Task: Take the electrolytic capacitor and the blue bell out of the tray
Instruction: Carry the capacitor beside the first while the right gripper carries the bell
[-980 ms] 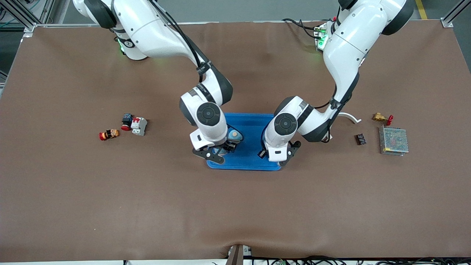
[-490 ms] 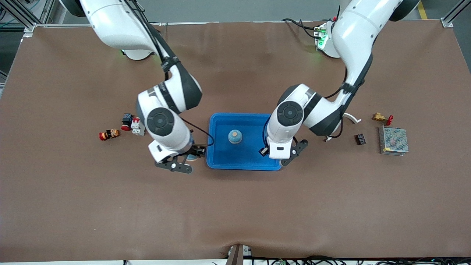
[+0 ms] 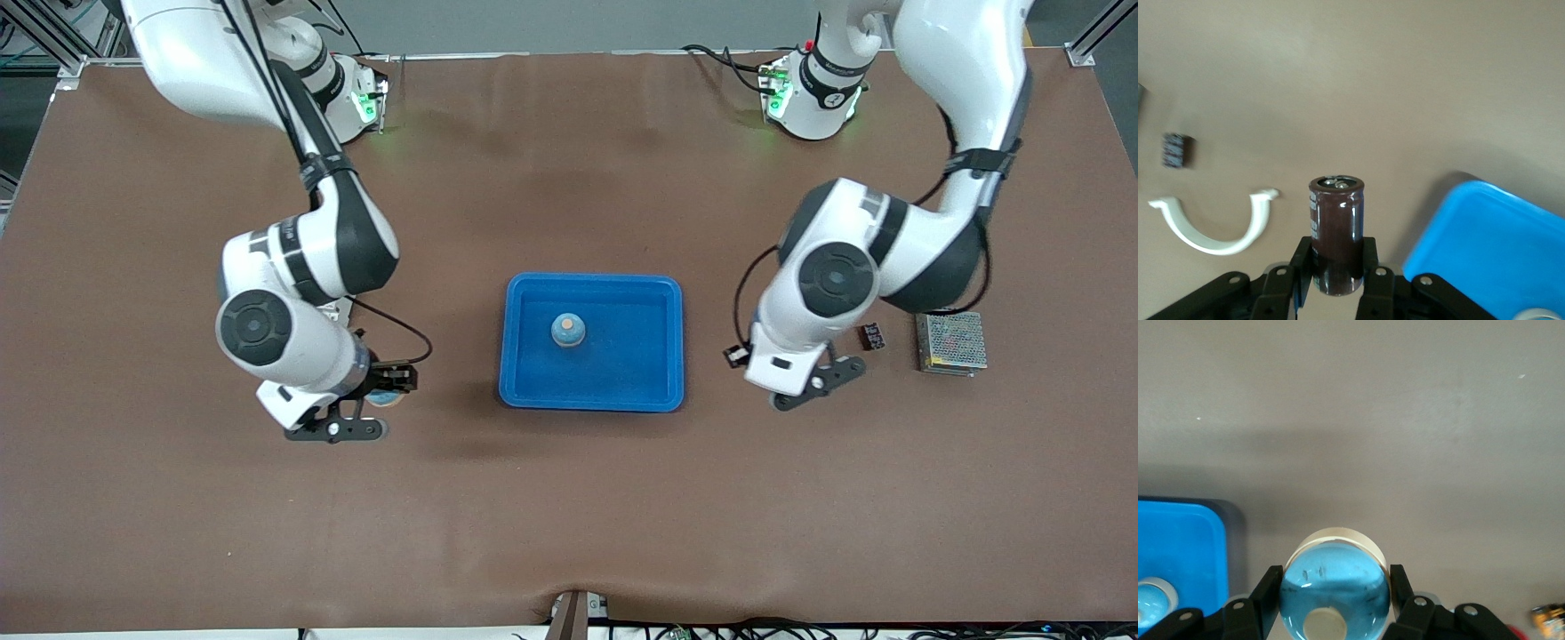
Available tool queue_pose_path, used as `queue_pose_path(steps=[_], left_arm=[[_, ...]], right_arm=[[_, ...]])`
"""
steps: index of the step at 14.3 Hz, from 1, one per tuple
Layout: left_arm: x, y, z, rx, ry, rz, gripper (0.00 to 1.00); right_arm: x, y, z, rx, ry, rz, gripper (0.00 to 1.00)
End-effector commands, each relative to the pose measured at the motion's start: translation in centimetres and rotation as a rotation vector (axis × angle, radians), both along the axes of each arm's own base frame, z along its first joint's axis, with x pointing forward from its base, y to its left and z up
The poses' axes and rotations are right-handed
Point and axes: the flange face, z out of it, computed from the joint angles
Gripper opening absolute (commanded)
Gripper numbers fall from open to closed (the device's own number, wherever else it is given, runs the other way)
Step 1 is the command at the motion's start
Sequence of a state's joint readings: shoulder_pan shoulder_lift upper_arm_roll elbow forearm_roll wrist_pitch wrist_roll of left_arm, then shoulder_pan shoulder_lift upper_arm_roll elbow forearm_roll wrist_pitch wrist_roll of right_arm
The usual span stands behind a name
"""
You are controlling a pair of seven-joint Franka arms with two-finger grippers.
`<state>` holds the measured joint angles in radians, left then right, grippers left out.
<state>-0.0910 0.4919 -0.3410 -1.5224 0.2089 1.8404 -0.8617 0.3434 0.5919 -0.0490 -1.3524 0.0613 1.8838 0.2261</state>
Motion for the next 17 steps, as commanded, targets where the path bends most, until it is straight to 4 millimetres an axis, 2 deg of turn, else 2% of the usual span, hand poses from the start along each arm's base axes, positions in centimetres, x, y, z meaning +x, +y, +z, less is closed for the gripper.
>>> queue_pose_path(steps=[1, 3, 6, 8, 11, 14, 17], left_arm=[[-0.1, 3.5, 0.1, 0.002, 0.051, -0.05, 0.0], [0.1, 6.2, -0.6, 0.002, 0.073, -0.064, 0.0], [-0.5, 8.0, -2.9, 0.015, 0.115, -0.057, 0.0], [-0.3, 10.1, -3.3, 0.014, 0.127, -0.026, 0.0], [-1.3, 12.0, -6.2, 0.013, 0.141, -0.006, 0.0], [-2.2, 13.7, -8.3, 0.007, 0.145, 0.014, 0.0], [-3.3, 12.5, -9.2, 0.001, 0.16, 0.003, 0.0]], right_arm=[[0.2, -4.7, 1.2, 0.026, 0.009, 0.102, 0.58], [0.6, -7.9, 0.6, 0.032, 0.017, 0.156, 0.58], [1.2, -12.7, -0.3, 0.042, 0.02, 0.241, 0.58], [1.2, -14.7, -1.5, 0.042, 0.016, 0.286, 0.58], [0.8, -18.3, -4.4, 0.048, -0.011, 0.372, 0.58], [0.5, -21.4, -6.4, 0.048, -0.031, 0.429, 0.58], [0.0, -23.0, -8.5, 0.037, -0.069, 0.47, 0.58]])
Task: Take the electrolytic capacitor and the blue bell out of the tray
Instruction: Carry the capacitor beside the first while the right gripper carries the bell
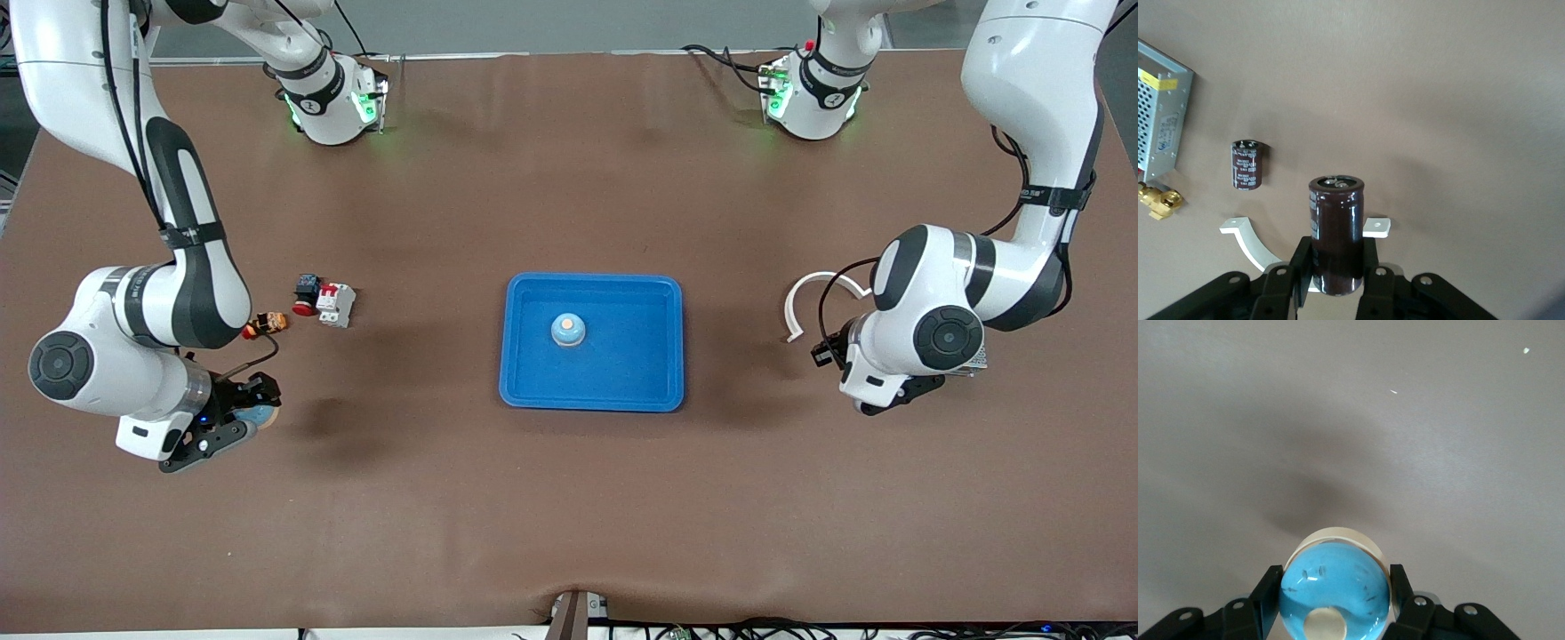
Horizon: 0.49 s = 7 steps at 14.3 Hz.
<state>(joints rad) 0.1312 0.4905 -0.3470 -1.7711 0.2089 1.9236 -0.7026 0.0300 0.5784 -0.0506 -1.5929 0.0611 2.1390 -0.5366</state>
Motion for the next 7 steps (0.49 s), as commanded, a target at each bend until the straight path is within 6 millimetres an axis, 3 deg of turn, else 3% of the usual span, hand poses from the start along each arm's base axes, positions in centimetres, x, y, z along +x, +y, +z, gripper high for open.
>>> queue_pose_path(steps=[1, 3, 7], left_arm=[[-1.7, -0.5, 0.0, -0.006, -0.013, -0.013, 0.0], [-2.5, 0.5, -1.7, -0.016, -0.034, -0.003, 0.0], [-2.8, 0.8, -2.8, -0.021, -0.035, -0.015, 0.0]], right_arm=[[-1.1, -0.6, -1.2, 0.007, -0.043, 0.052, 0.58], [-1.1, -1.4, -1.9, 0.003, -0.06, 0.062, 0.58], [-1.3, -1.6, -3.6, 0.002, -0.056, 0.082, 0.58]])
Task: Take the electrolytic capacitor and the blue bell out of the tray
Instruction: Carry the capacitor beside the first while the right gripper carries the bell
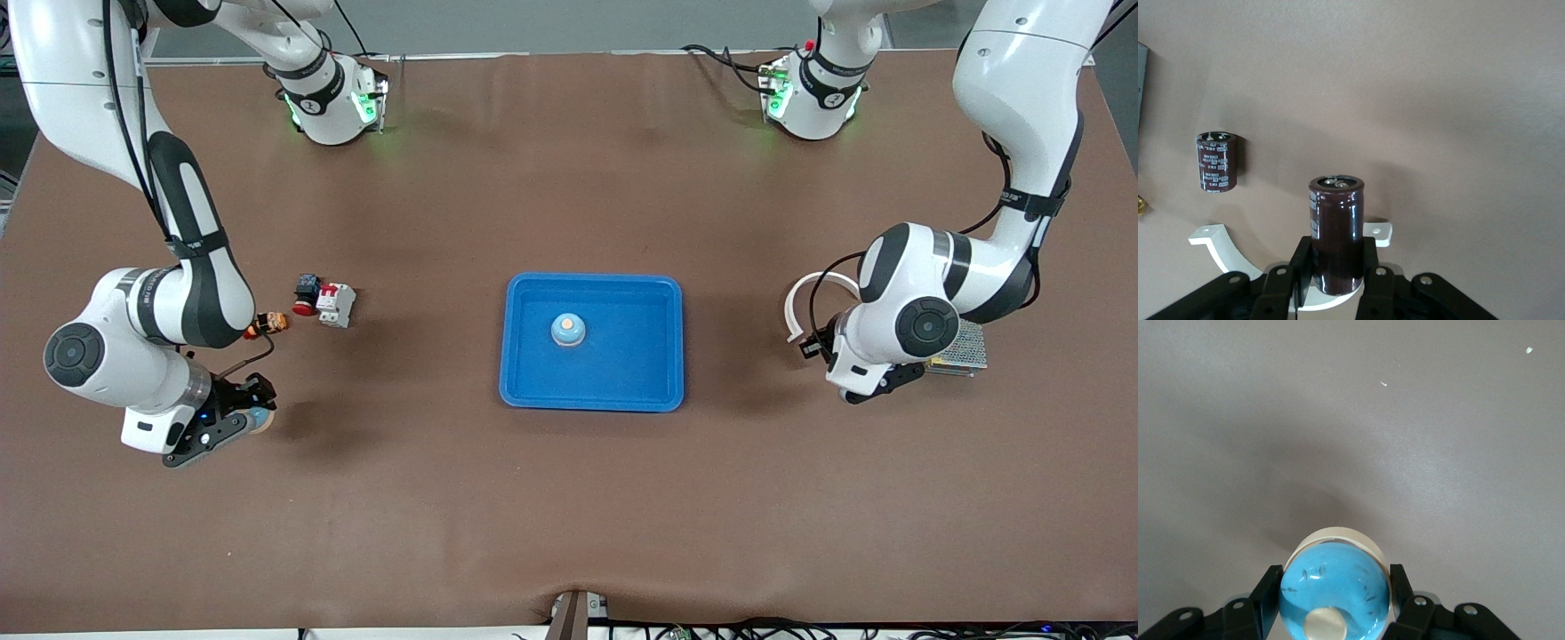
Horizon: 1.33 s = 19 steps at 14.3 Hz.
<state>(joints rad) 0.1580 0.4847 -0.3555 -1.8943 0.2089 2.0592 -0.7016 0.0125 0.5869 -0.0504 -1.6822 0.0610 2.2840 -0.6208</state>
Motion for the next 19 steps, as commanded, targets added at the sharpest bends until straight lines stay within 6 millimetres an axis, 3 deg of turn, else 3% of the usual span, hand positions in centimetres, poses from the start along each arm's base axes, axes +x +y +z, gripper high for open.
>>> queue_pose_path(steps=[1, 4, 9, 12, 19], left_arm=[[-0.7, 0.5, 0.5, 0.007, -0.027, -0.019, 0.0], [-0.9, 2.7, -1.1, 0.045, -0.051, -0.051, 0.0], [-1.2, 2.7, -3.4, 0.017, -0.077, -0.045, 0.0], [-1.6, 3.1, -4.7, 0.003, -0.086, -0.018, 0.0], [-2.0, 4.4, -5.4, -0.006, -0.105, 0.076, 0.0]], right_arm=[[-0.7, -0.2, -1.0, 0.007, -0.002, 0.024, 0.58], [-1.9, -0.6, -3.2, 0.001, -0.034, 0.029, 0.58], [-2.8, -0.8, -5.5, -0.004, -0.053, 0.038, 0.58], [-3.0, -2.0, -7.1, 0.002, -0.048, 0.039, 0.58], [-3.0, -2.0, -7.8, 0.001, -0.051, 0.038, 0.6]])
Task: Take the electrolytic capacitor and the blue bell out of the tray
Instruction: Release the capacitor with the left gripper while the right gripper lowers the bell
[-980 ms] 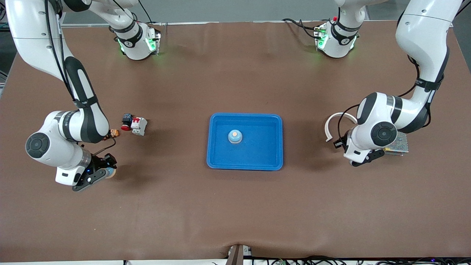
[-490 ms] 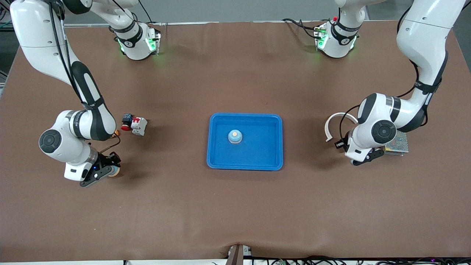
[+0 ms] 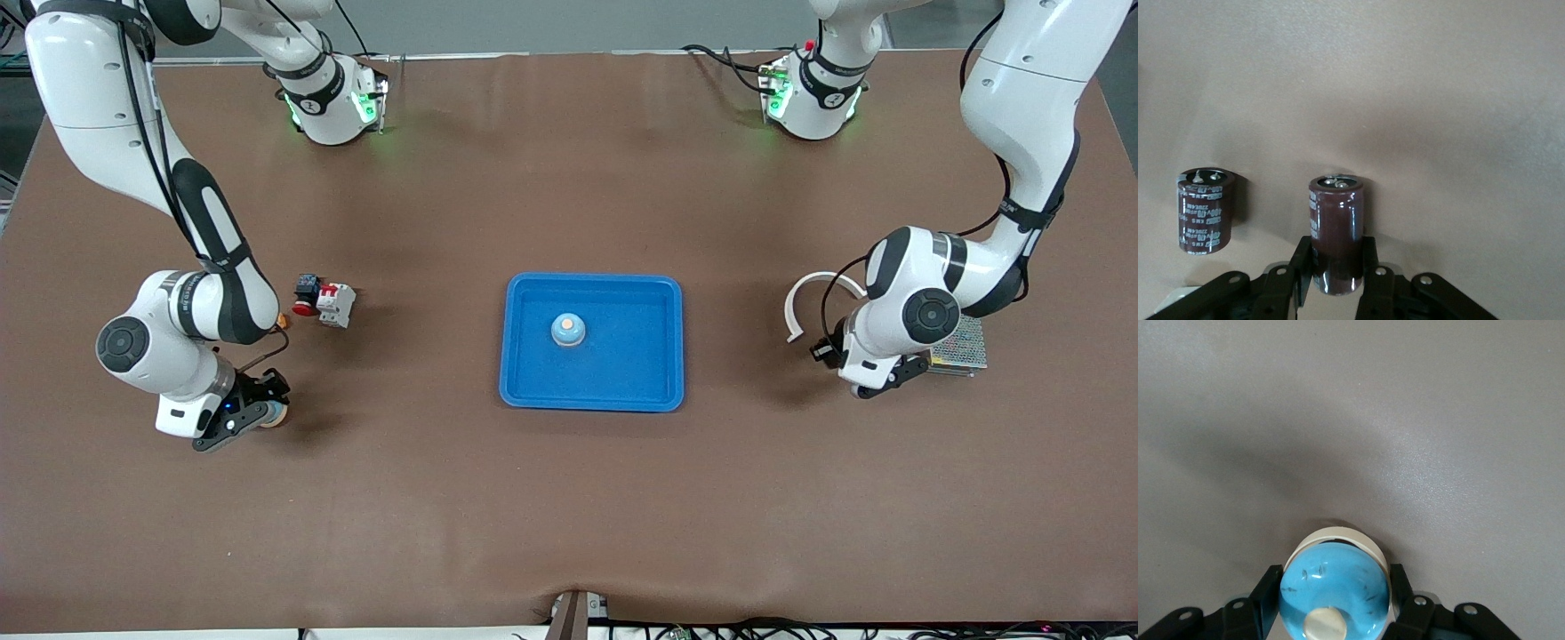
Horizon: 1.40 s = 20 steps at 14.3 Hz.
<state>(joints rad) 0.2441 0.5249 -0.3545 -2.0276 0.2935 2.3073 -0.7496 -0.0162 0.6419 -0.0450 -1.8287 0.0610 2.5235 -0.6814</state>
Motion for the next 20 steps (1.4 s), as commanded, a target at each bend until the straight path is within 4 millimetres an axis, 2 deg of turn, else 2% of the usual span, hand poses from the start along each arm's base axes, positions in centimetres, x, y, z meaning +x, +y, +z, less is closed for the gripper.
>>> queue_pose_path(steps=[1, 2, 3, 4, 5, 7, 8, 10, 12, 15, 17, 20], left_arm=[[-0.3, 0.2, -0.1, -0.003, -0.015, 0.034, 0.0], [-0.3, 0.2, -0.1, -0.003, -0.016, 0.037, 0.22], [-0.2, 0.1, 0.0, -0.003, -0.017, 0.032, 0.56], [-0.2, 0.0, 0.0, -0.005, -0.017, 0.014, 1.0], [-0.1, -0.1, 0.2, -0.006, -0.022, 0.015, 1.0], [0.2, -0.6, 0.7, -0.005, -0.034, 0.01, 1.0], [0.8, -0.6, 1.6, -0.005, -0.052, 0.014, 1.0], [1.9, -1.0, 3.1, -0.007, -0.083, 0.019, 1.0], [3.3, -1.4, 5.7, 0.003, -0.099, 0.011, 1.0], [6.3, -2.1, 11.5, 0.049, -0.047, 0.006, 1.0], [6.9, -2.4, 13.5, 0.052, -0.051, -0.008, 1.0], [7.5, -3.1, 16.5, 0.051, -0.103, -0.039, 1.0]], right_arm=[[-0.1, -0.2, -0.2, 0.015, -0.013, 0.009, 0.61], [-0.1, -0.2, -0.3, 0.015, -0.013, 0.009, 0.63], [-0.1, -0.2, -0.3, 0.015, -0.013, 0.009, 0.64], [-0.1, -0.2, -0.5, 0.016, -0.011, 0.008, 0.64], [-0.1, -0.2, -0.6, 0.021, -0.01, 0.002, 0.66], [-0.1, -0.2, -0.6, 0.028, -0.009, -0.008, 0.88], [0.0, -0.3, -0.6, 0.029, -0.011, -0.011, 0.99], [0.3, -0.1, -0.1, 0.031, -0.012, -0.015, 1.0], [1.2, 0.2, 1.1, 0.033, -0.021, -0.013, 1.0], [3.2, 0.2, 4.5, 0.049, 0.025, -0.013, 1.0], [4.3, 0.5, 6.6, 0.068, 0.04, -0.042, 1.0], [5.1, 2.4, 9.2, 0.08, 0.073, -0.173, 1.0]])
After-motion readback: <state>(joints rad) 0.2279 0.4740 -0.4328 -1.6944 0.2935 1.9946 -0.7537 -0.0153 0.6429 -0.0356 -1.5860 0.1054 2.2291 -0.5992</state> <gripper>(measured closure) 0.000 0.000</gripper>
